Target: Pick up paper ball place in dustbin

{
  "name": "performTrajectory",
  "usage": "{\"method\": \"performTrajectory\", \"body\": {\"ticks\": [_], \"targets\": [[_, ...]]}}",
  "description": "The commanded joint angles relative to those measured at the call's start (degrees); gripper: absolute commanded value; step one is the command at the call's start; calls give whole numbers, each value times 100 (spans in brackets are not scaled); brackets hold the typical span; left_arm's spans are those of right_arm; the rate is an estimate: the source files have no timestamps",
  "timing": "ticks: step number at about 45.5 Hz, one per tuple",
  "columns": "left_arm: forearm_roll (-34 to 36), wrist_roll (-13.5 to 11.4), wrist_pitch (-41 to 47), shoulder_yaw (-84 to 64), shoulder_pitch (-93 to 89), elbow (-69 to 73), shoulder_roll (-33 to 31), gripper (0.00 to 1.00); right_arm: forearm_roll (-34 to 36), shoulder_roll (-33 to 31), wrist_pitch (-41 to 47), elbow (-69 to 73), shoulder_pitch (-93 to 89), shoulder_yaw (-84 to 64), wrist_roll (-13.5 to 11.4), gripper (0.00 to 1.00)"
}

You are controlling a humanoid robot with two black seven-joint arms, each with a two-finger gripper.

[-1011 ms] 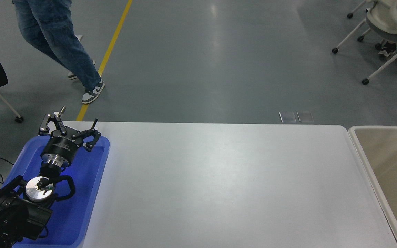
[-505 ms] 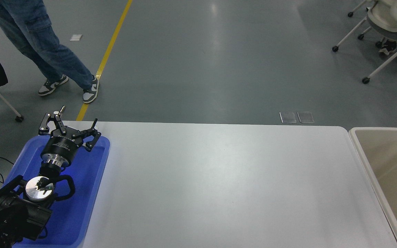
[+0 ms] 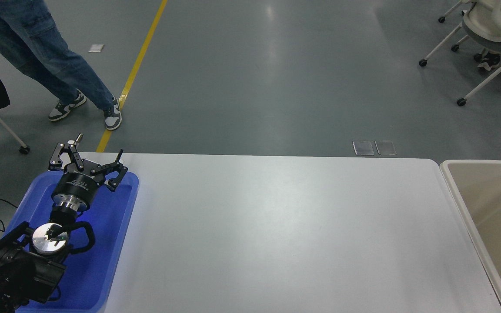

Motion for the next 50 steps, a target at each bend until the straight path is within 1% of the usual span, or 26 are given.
{"method": "performTrajectory", "body": {"ticks": [1, 9, 14, 17, 24, 33, 42, 47, 50], "targets": [[0, 0, 1, 0, -4, 2, 1, 100, 2, 24, 29, 47, -25, 83, 2, 100], [0, 0, 1, 0, -4, 2, 1, 100, 2, 33, 90, 170, 62, 135, 2, 100], [0, 0, 1, -9, -4, 2, 1, 100, 2, 33, 90, 223, 229, 521, 19, 100], [0, 0, 1, 0, 5, 2, -8, 100, 11, 33, 82, 232, 387, 1074, 54, 100], [0, 0, 1, 0, 5, -6, 1, 100, 2, 42, 90, 249, 625, 3042, 54, 100], [0, 0, 1, 0, -4, 2, 1, 100, -77, 104, 99, 644, 897, 4634, 81, 100], [0, 0, 1, 0, -4, 2, 1, 100, -103, 60, 99, 1461, 933, 6110, 405, 100], [0, -9, 1, 0, 5, 2, 1, 100, -103, 33, 99, 1909, 863, 7103, 643, 100], [0, -9, 1, 0, -4, 2, 1, 100, -103, 33, 99, 2243, 740, 7814, 827, 100]]}}
